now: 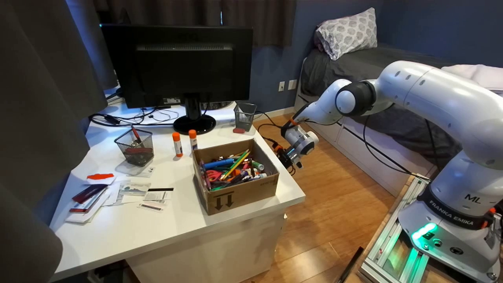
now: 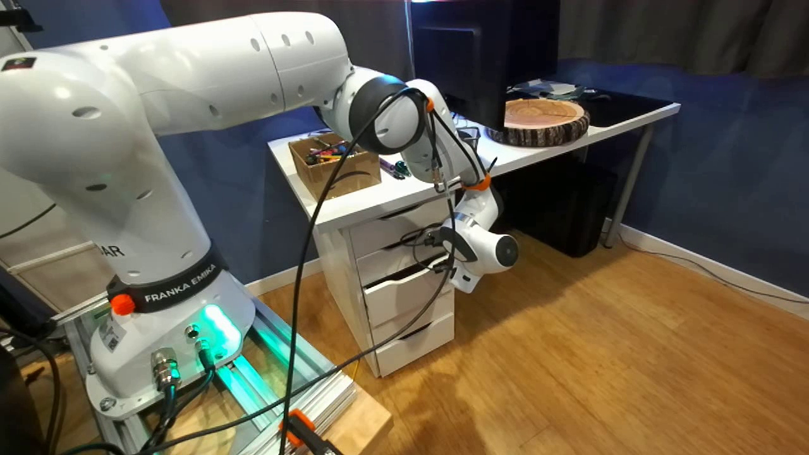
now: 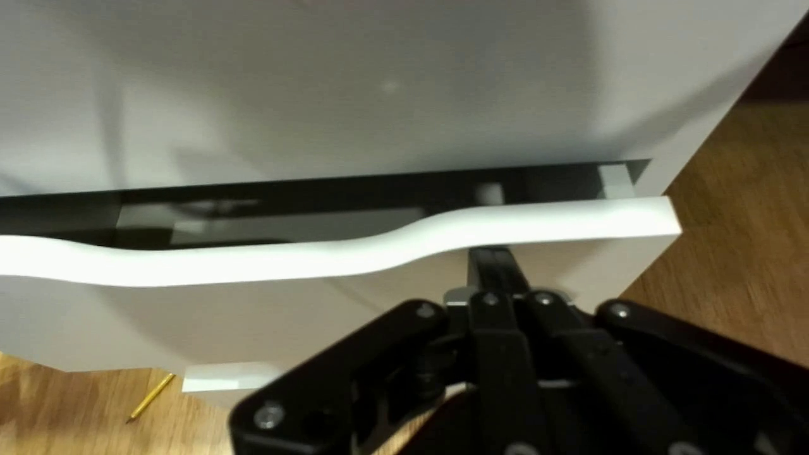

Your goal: Close the open drawer

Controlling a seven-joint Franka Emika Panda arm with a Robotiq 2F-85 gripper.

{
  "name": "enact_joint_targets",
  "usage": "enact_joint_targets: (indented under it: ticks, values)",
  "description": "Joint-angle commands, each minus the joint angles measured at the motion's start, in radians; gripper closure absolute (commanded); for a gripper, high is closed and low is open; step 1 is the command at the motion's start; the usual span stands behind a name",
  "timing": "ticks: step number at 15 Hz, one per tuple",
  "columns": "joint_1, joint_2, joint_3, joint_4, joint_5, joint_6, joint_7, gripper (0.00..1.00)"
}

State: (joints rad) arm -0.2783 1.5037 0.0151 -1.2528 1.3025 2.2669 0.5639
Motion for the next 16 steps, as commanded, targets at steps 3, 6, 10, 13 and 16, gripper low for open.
enact_joint_targets:
  ticks: [3, 6, 10, 13, 16]
  values:
    - [-0.052, 0.001, 0.058, 0.002, 0.072, -0.117, -0.052, 1.0]
    - [-0.062, -0.001, 0.067, -0.007, 0.113, -0.184, -0.047, 1.0]
    - [-0.04, 0.0, 0.008, 0.002, 0.087, -0.163, -0.027, 1.0]
    - [-0.086, 0.0, -0.031, 0.006, 0.072, -0.199, -0.063, 1.0]
    - [-0.122, -0.001, -0.074, 0.001, 0.027, -0.285, -0.139, 1.0]
